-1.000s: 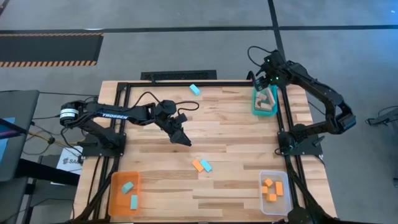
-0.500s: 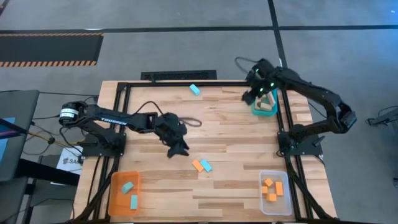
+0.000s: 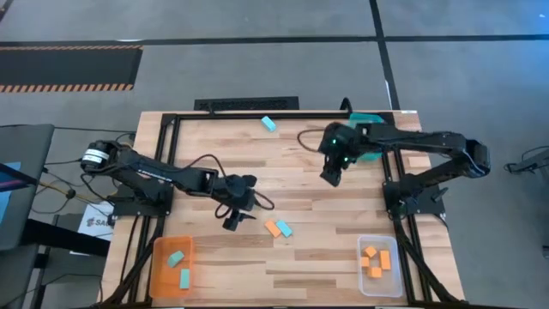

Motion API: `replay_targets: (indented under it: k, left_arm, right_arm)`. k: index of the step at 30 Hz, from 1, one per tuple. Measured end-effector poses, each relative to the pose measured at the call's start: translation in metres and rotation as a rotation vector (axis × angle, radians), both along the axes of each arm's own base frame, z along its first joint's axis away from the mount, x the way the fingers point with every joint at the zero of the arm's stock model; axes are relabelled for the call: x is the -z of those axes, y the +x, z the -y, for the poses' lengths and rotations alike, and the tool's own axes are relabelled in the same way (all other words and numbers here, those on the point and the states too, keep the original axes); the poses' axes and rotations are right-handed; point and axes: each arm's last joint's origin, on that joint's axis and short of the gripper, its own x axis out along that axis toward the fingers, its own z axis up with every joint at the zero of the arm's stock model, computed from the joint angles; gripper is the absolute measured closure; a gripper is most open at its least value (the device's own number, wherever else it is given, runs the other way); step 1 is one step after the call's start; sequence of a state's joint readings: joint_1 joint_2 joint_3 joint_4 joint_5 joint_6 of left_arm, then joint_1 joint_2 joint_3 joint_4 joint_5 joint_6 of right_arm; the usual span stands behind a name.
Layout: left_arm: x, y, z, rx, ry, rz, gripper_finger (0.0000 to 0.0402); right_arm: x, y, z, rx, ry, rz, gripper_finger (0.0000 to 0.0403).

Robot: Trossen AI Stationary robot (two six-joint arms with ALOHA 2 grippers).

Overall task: Sort & place blocks by color
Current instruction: Put the yellow block into the transparent bin

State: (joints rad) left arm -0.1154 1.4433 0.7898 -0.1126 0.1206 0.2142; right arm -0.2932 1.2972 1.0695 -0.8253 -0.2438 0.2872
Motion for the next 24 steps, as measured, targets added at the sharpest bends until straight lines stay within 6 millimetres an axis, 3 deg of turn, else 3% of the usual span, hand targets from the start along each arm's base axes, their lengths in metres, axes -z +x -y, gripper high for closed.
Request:
replay_targets:
  k: [6, 11, 15, 24]
  left_arm:
    - [0.013, 0.015, -0.008, 0.069, -0.099, 0.027, 0.0203]
    - [0.036, 0.04, -0.004, 0.103, -0.095, -0.046, 0.02]
    - [0.041, 0.058, -0.001, 0.124, -0.059, -0.068, 0.0188]
    - [0.057, 0.065, 0.005, 0.238, -0.028, -0.096, 0.0135]
  right_arm:
    - [0.0, 0.005, -0.022, -0.045, 0.0, -0.009, 0.0205]
    - [0.0, 0.005, -0.026, -0.023, 0.011, -0.018, 0.0214]
    - [0.0, 0.005, -0.026, -0.015, 0.017, -0.023, 0.0221]
    - [0.001, 0.004, -0.026, -0.02, 0.016, -0.032, 0.023]
